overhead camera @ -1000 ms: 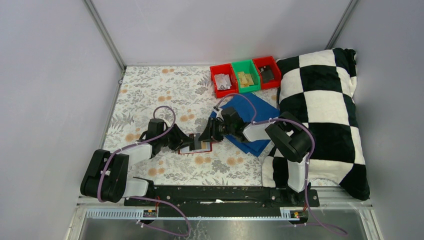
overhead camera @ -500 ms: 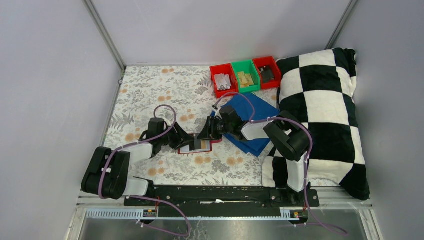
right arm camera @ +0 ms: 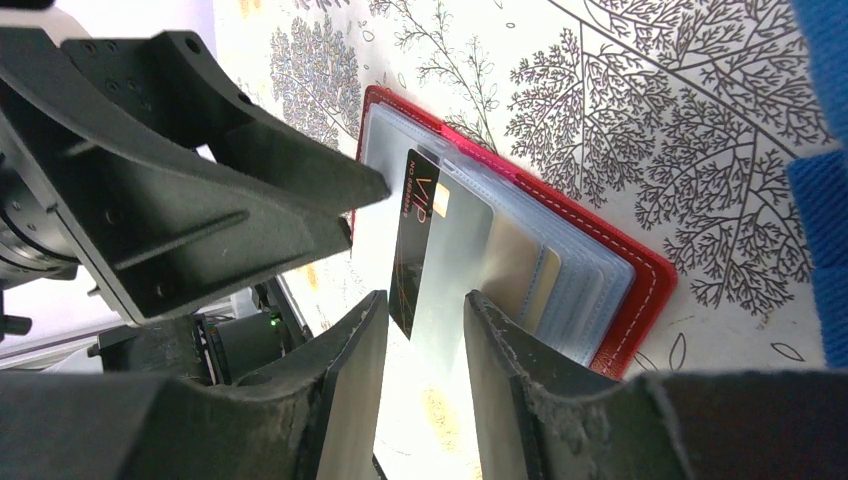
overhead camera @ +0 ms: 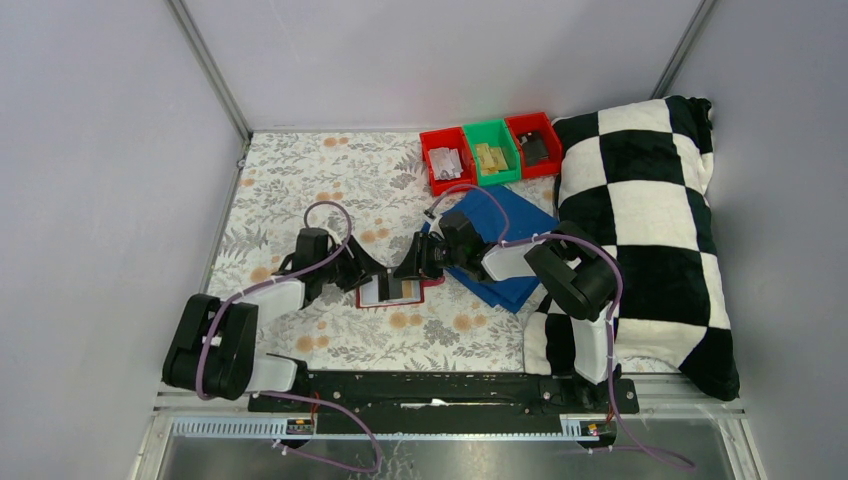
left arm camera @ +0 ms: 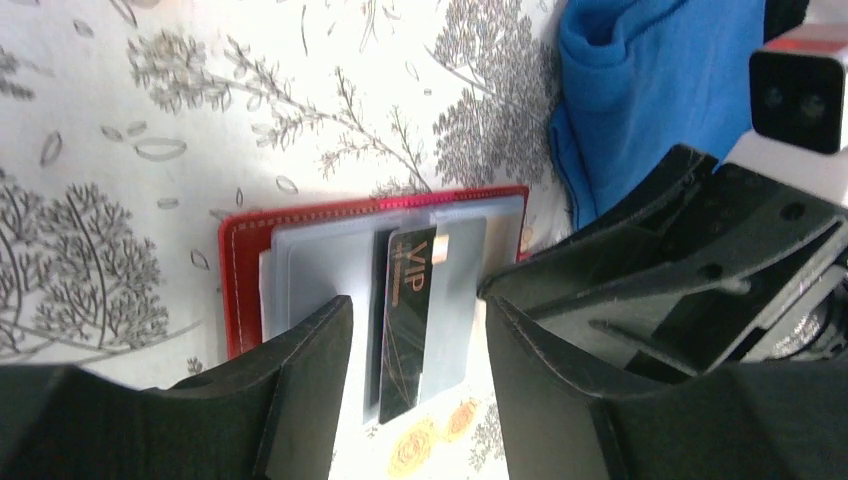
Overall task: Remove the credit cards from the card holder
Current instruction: Remove the credit card from the card holder.
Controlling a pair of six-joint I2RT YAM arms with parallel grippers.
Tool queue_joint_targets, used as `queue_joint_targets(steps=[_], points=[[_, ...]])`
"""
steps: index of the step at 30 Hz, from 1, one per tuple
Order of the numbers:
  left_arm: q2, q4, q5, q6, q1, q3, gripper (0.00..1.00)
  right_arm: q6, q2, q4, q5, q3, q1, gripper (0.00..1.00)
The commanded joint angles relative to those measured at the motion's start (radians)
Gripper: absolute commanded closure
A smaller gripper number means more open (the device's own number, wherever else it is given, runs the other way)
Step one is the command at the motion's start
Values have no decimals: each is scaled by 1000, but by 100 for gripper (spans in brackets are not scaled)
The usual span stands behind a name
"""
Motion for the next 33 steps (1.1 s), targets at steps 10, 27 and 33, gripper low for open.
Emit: queue_joint_targets(steps=[10,27,33], points=[[161,-25,-48,115,4,102,48,-30,61,-95,33,-12,6,58],[168,-5,22,111,-12,74,64,-20,86,-84,8,-7,4,58],[153,10,40,86,-11,67,76,-18,87,-84,8,-4,5,58]])
